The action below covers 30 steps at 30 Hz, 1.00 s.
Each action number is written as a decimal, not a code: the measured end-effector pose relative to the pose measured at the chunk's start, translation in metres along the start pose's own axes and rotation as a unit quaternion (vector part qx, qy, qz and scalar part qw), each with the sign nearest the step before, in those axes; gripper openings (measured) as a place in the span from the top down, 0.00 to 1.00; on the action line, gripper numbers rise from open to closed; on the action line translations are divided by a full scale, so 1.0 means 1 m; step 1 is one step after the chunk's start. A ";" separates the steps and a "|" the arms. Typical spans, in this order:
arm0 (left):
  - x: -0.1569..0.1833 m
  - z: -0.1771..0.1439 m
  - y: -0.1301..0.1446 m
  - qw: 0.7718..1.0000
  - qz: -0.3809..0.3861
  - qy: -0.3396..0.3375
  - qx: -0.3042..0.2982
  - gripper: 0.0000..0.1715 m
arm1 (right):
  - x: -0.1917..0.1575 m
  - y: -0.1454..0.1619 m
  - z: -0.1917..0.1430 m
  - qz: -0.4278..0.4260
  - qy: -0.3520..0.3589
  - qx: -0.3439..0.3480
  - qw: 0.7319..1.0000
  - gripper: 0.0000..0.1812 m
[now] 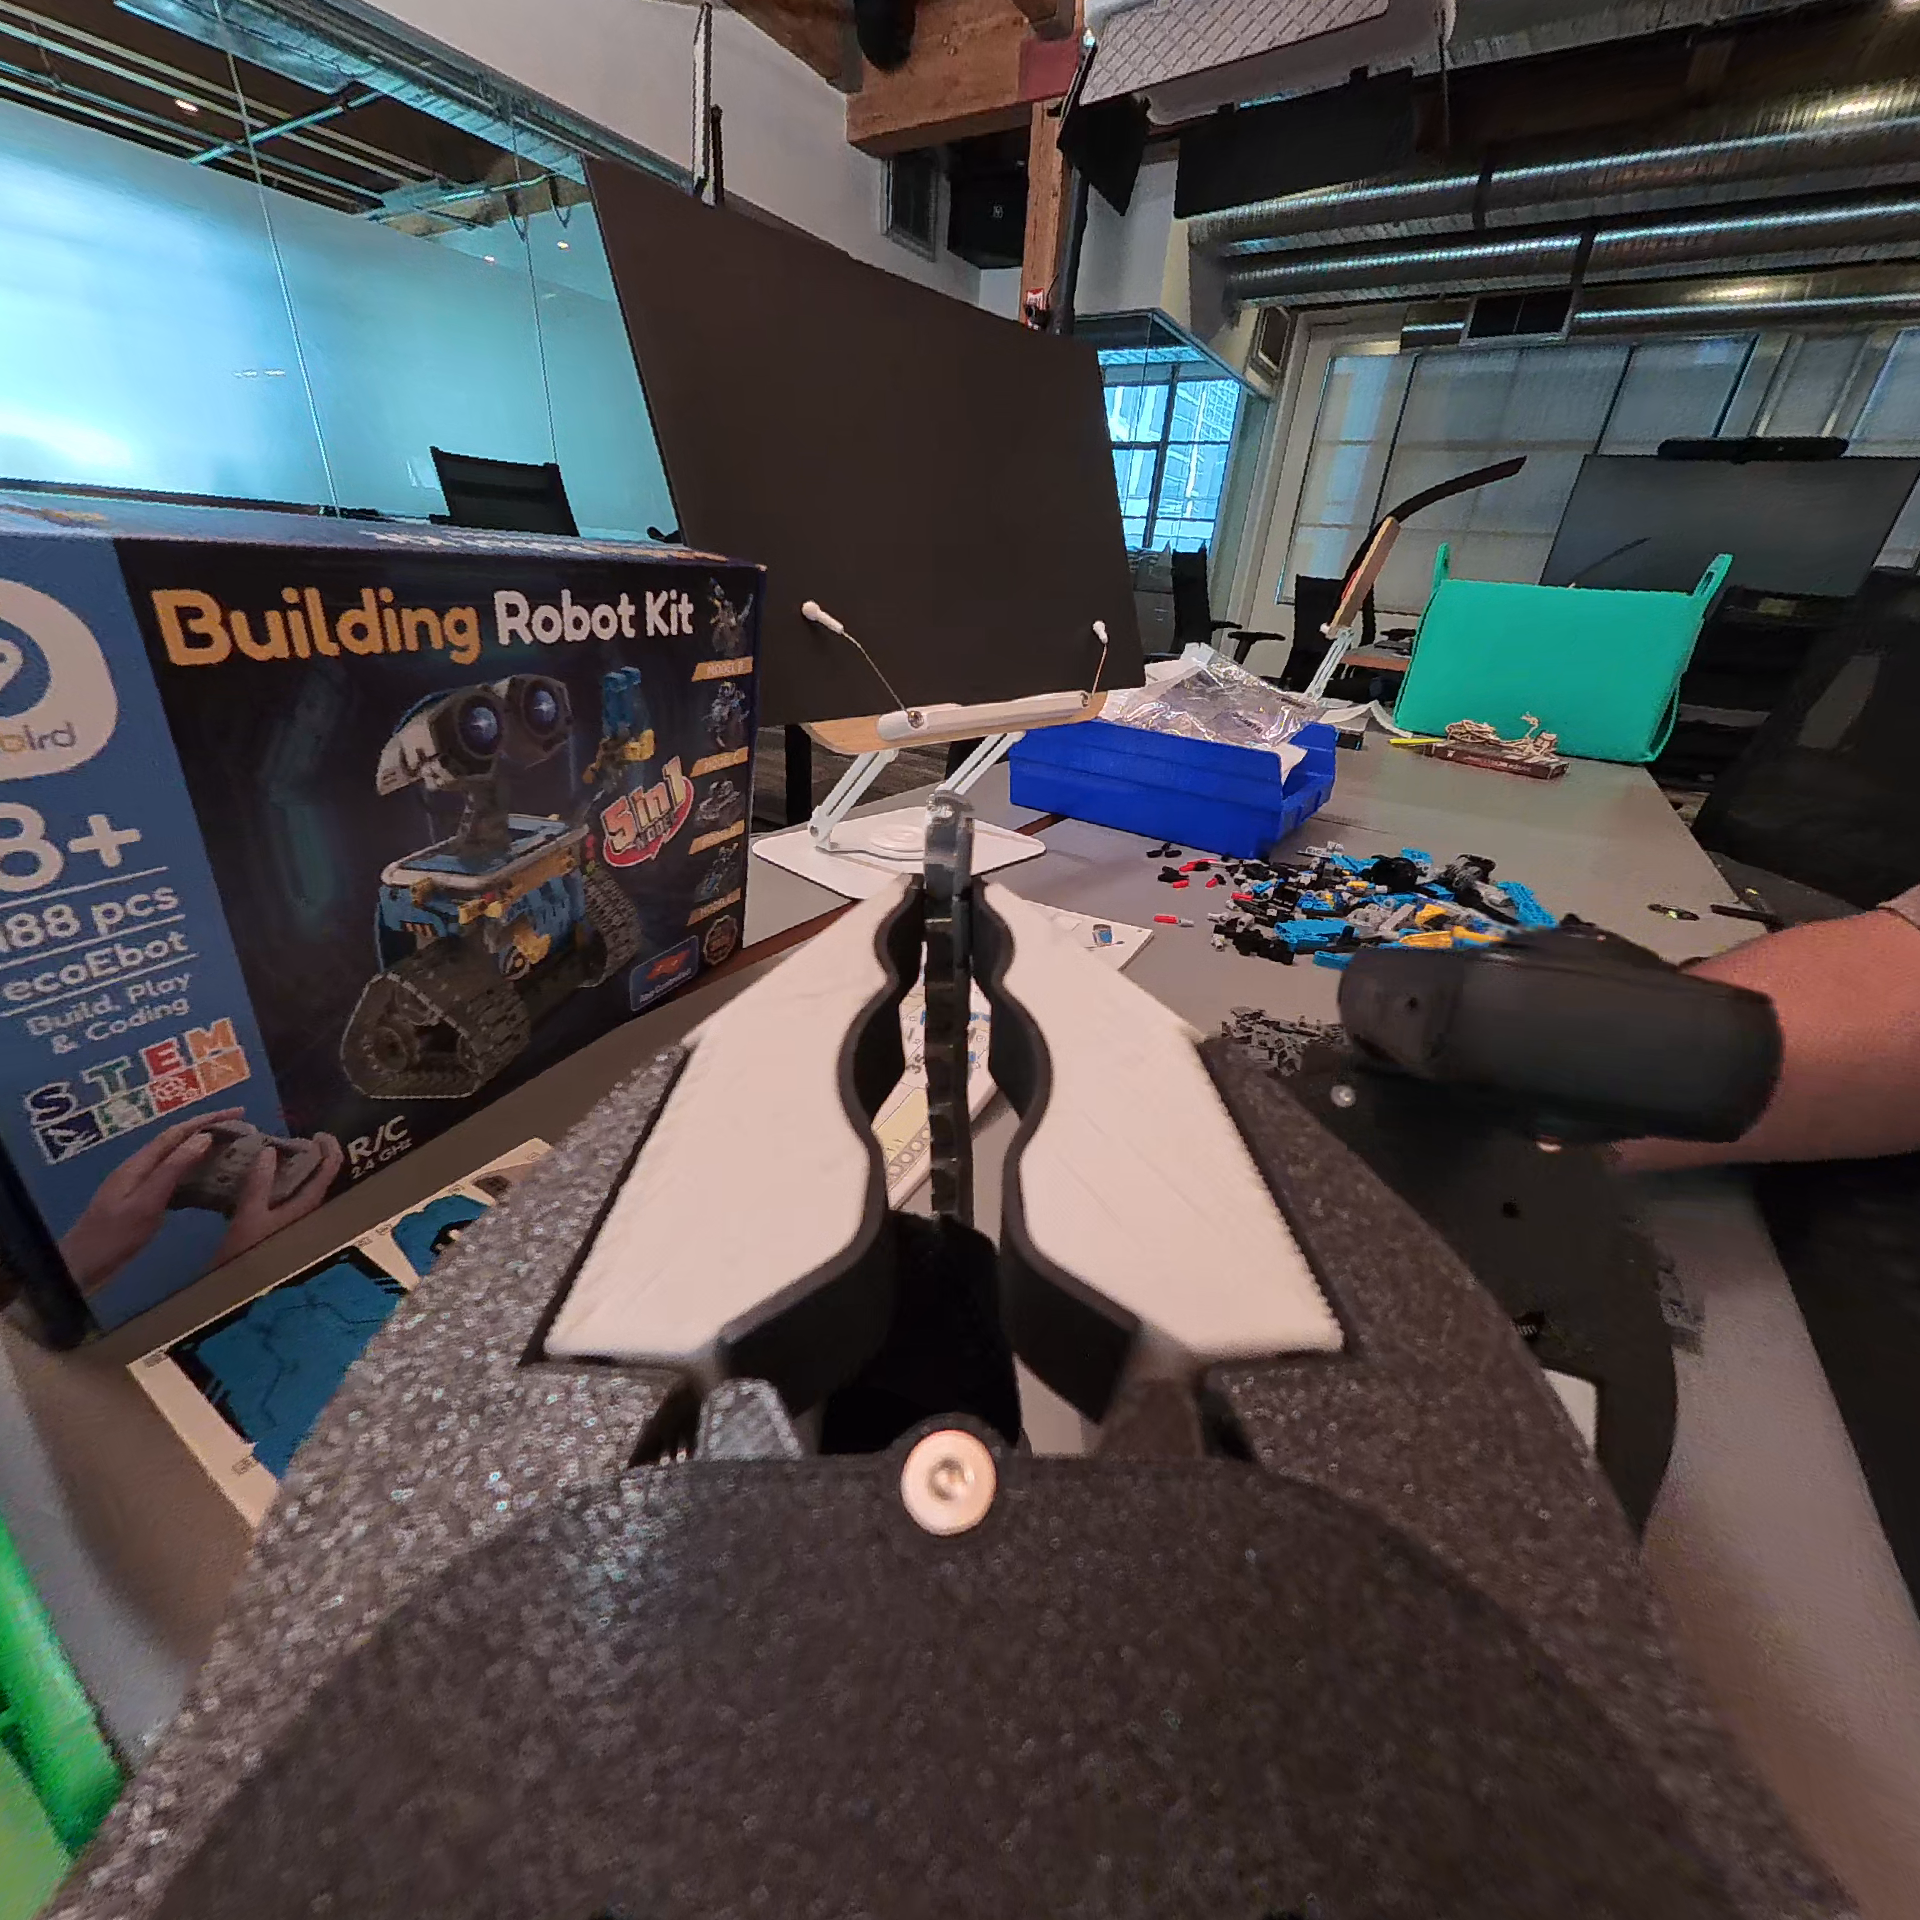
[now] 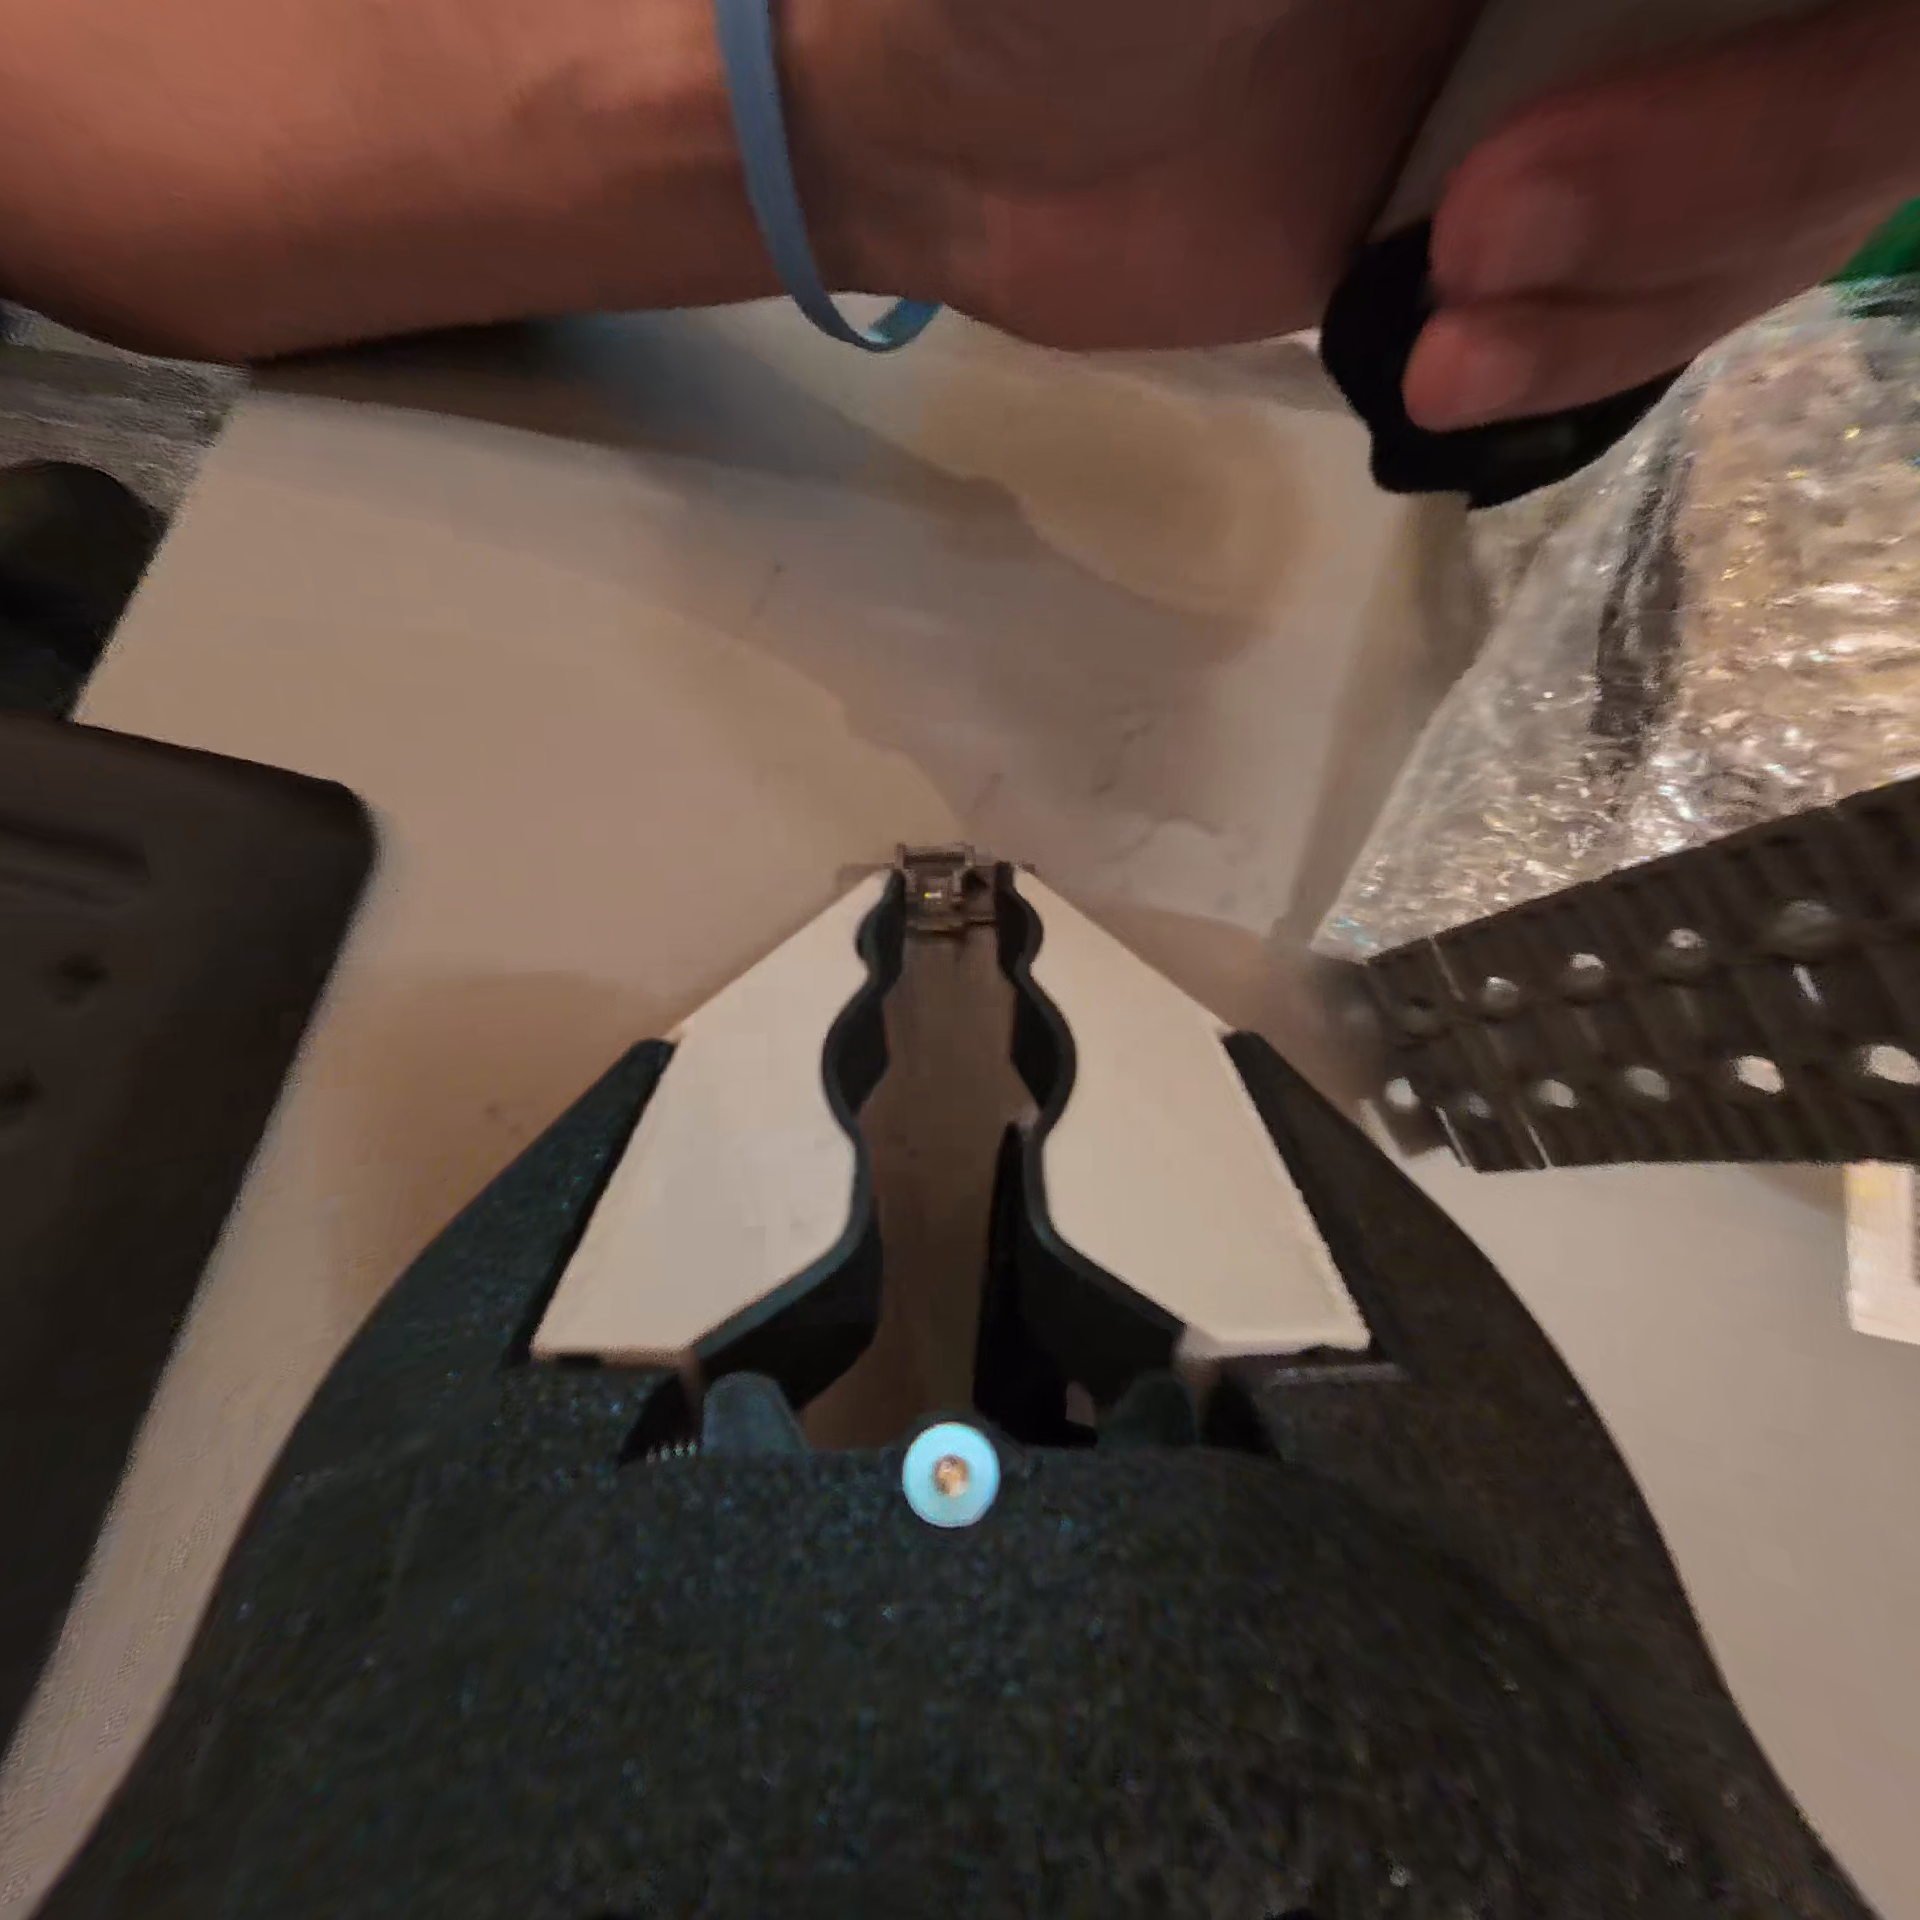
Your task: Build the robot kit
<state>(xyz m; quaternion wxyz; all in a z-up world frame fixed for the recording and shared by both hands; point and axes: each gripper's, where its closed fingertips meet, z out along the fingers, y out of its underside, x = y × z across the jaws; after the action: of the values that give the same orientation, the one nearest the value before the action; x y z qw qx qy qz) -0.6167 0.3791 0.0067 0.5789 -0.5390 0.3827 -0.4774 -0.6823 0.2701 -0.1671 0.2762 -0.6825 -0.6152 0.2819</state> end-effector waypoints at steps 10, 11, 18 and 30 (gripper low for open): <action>0.035 0.024 0.032 0.961 0.251 -0.040 -0.108 0.96 | 0.005 -0.004 -0.094 0.040 0.048 -0.004 0.998 0.94; 0.043 0.029 0.036 0.948 0.293 -0.047 -0.118 0.96 | 0.009 -0.002 -0.119 0.048 0.067 -0.010 0.997 0.94; 0.080 0.048 0.055 0.840 0.507 -0.111 -0.157 0.96 | 0.030 0.008 -0.214 0.154 0.167 0.010 0.974 0.94; 0.085 0.054 0.075 0.774 0.589 -0.123 -0.198 0.96 | 0.031 0.014 -0.197 0.206 0.140 0.015 0.968 0.94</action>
<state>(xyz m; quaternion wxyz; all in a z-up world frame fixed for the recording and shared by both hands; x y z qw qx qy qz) -0.5333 0.3081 -0.0544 0.6695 -0.3647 0.6371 0.1133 -0.5272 0.2940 -0.0428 0.3059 -0.8229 -0.4119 0.2440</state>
